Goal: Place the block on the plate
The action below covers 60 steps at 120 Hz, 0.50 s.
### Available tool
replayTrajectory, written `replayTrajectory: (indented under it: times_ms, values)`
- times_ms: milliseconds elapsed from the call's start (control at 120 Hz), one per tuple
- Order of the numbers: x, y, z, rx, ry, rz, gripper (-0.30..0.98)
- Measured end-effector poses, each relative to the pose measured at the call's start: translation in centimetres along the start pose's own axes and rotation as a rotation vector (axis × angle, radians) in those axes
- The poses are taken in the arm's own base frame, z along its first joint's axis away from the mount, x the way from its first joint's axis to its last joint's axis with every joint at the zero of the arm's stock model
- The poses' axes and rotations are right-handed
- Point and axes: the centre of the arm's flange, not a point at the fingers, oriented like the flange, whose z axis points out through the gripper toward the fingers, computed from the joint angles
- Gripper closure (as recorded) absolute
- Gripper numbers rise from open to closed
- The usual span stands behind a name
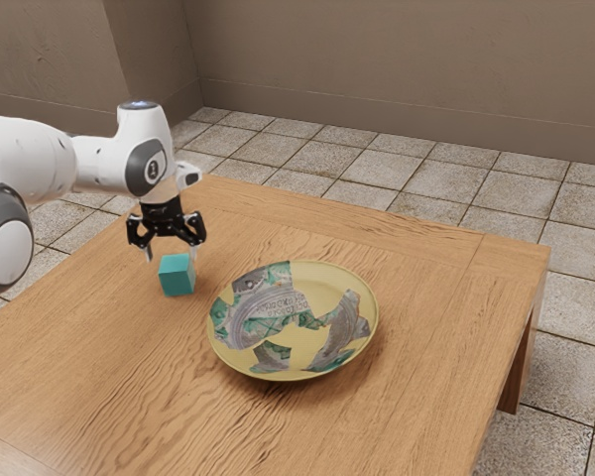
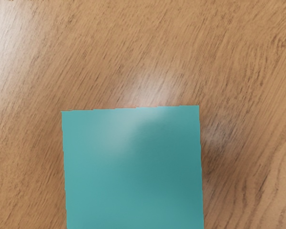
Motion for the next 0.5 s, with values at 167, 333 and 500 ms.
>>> replayTrajectory:
  times_ms: [167, 333, 500]
  values:
    - [0.7, -0.1, 2.0, -0.018, 0.029, -0.064, 0.0]
    - [1.1, -0.9, 3.3, -0.017, 0.04, -0.115, 0.0]
    - [1.3, -0.4, 4.6, -0.022, 0.042, -0.139, 0.0]
